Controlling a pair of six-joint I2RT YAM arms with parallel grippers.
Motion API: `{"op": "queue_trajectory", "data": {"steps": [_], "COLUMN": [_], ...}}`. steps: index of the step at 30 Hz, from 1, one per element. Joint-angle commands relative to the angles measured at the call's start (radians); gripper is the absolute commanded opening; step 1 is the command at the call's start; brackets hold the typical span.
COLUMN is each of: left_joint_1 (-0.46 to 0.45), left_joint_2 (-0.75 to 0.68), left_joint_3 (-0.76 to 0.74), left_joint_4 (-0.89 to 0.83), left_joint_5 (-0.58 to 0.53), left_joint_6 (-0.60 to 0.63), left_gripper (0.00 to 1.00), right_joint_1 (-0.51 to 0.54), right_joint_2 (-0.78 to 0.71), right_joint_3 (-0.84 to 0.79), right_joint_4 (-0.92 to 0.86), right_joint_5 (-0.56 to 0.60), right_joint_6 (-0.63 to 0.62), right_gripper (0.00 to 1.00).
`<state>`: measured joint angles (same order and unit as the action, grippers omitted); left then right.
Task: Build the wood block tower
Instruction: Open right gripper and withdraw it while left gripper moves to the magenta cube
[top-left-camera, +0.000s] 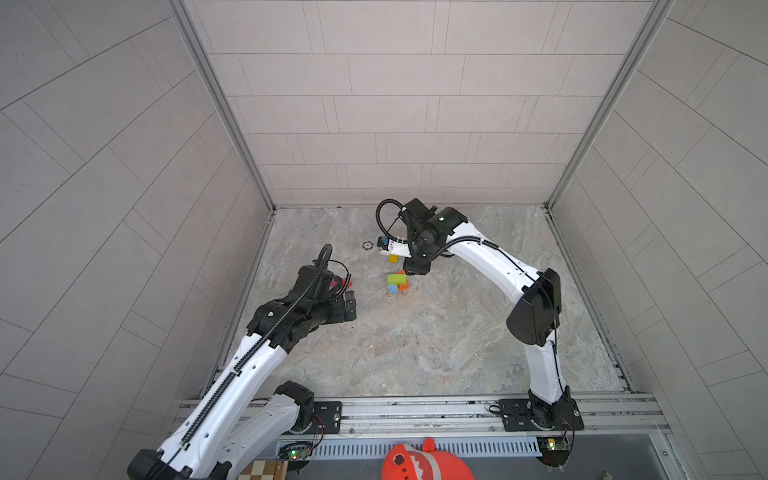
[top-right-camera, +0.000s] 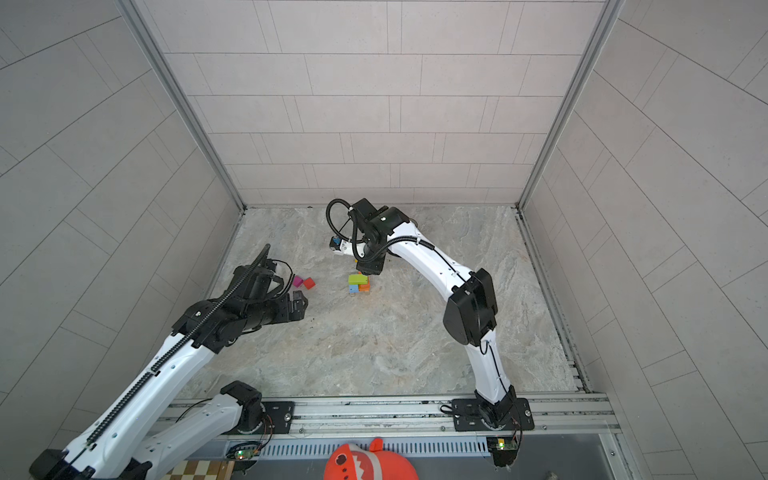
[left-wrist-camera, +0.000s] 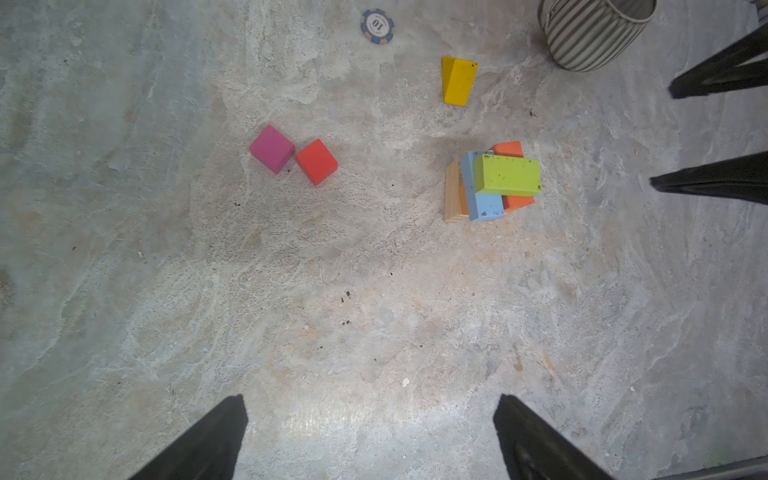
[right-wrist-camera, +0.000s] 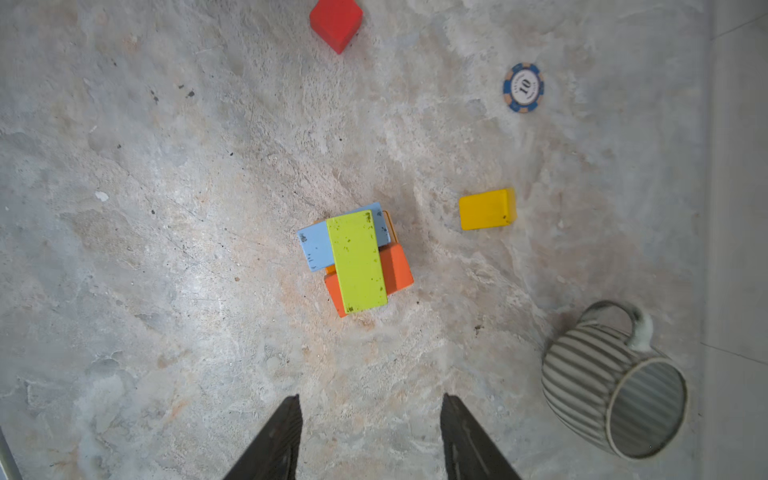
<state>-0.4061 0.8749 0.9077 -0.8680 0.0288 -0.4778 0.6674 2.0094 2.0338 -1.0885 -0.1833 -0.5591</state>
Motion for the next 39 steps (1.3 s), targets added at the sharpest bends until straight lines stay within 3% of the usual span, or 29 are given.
{"op": "queue_trajectory", "data": {"steps": [1, 6, 13, 17, 20, 25, 31, 39], "left_joint_1": [0.012, 0.043, 0.044, 0.046, 0.054, 0.122, 0.230, 0.284], "left_joint_2": [0.000, 0.067, 0.202, 0.321, 0.418, 0.551, 0.705, 0.812], "left_joint_3": [-0.006, 0.029, 0.125, 0.195, 0.249, 0.316, 0.393, 0.380], "left_joint_4": [-0.009, -0.036, -0.069, -0.089, -0.088, -0.064, -0.078, -0.036], "left_joint_5": [-0.042, -0.038, -0.097, -0.132, -0.151, -0.115, -0.039, -0.074], "left_joint_6": [-0.004, 0.004, -0.029, -0.047, -0.056, -0.070, -0.059, -0.050], "left_gripper": [1.00, 1.00, 1.00, 1.00, 1.00, 1.00, 1.00, 0.97], "right_joint_1": [0.007, 0.007, -0.011, -0.105, -0.249, -0.412, -0.443, -0.451], "right_joint_2": [-0.147, -0.442, -0.878, -1.080, -1.183, -1.258, -1.214, -1.091], "right_joint_3": [-0.156, -0.574, -1.089, -1.298, -1.408, -1.562, -1.629, -1.666], "right_joint_4": [0.129, 0.443, 0.691, 0.717, 0.721, 0.778, 0.894, 1.011], "right_joint_5": [0.074, 0.254, 0.504, 0.491, 0.364, 0.229, 0.181, 0.103], "right_joint_6": [0.195, 0.375, 0.618, 0.818, 0.978, 1.108, 1.154, 1.148], "right_gripper": [0.55, 0.58, 0.81, 0.92, 0.92, 0.92, 0.92, 0.93]}}
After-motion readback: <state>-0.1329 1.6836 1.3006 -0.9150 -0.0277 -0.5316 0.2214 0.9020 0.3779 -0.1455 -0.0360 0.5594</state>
